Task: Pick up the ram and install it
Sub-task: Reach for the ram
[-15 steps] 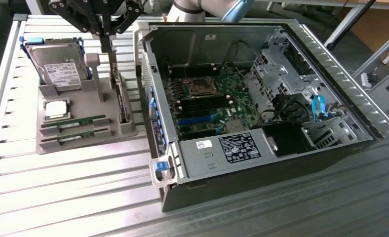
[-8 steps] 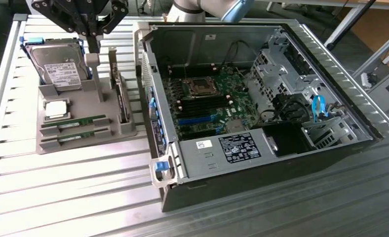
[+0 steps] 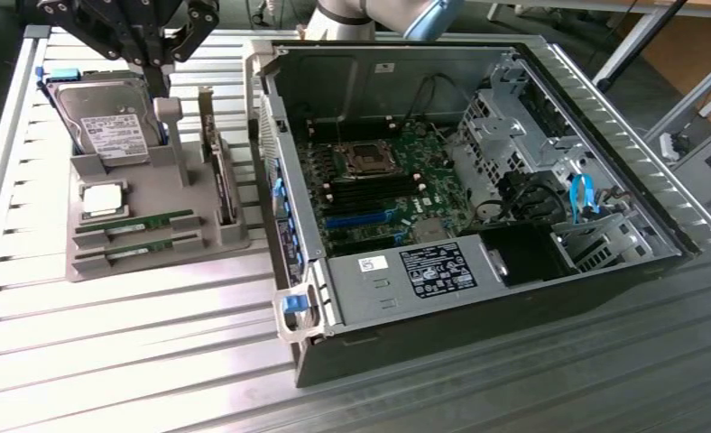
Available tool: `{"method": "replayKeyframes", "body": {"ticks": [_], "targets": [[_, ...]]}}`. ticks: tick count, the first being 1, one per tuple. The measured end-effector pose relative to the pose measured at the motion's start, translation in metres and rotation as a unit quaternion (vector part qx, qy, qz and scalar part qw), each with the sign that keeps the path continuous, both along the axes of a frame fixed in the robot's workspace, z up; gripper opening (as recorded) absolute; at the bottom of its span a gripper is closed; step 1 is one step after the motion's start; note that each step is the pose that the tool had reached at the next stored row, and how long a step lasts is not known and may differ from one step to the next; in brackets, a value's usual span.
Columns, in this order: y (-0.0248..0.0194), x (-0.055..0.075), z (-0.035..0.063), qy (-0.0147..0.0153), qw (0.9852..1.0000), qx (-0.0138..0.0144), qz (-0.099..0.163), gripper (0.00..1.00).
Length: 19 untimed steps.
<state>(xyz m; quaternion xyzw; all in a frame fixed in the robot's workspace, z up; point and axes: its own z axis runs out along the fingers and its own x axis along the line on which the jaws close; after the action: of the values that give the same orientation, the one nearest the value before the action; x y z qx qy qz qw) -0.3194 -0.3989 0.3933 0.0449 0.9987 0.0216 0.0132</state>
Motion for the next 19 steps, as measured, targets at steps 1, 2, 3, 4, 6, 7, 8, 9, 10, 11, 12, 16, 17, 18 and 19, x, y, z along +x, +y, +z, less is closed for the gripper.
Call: {"method": "replayKeyframes", "body": {"ticks": [1,2,3,4,6,7,8,9,10,11,12,16,17,18,19], "targets": [[0.0000,-0.002,0.0000,0.0000,1.0000,0.0000,0.000,0.09],[0.0000,-0.003,0.0000,0.0000,1.0000,0.0000,0.000,0.09],[0.0000,-0.005,0.0000,0.0000,1.0000,0.0000,0.000,0.09],[0.0000,-0.007,0.0000,0.0000,1.0000,0.0000,0.000,0.09],[0.0000,-0.012,0.0000,0.0000,1.0000,0.0000,0.000,0.09],[0.0000,-0.013,0.0000,0.0000,1.0000,0.0000,0.000,0.09],[0.0000,-0.014,0.0000,0.0000,1.0000,0.0000,0.000,0.09],[0.0000,-0.015,0.0000,0.0000,1.0000,0.0000,0.000,0.09],[0.0000,-0.015,0.0000,0.0000,1.0000,0.0000,0.000,0.09],[0.0000,-0.015,0.0000,0.0000,1.0000,0.0000,0.000,0.09],[0.0000,-0.015,0.0000,0.0000,1.0000,0.0000,0.000,0.09],[-0.0005,-0.015,0.0000,0.0000,1.0000,0.0000,0.000,0.09],[-0.0012,-0.015,0.0000,0.0000,1.0000,0.0000,0.000,0.09],[-0.0022,-0.015,0.0000,0.0000,1.0000,0.0000,0.000,0.09],[-0.0030,-0.015,-0.0001,-0.0001,1.0000,0.0001,0.000,0.09]]}}
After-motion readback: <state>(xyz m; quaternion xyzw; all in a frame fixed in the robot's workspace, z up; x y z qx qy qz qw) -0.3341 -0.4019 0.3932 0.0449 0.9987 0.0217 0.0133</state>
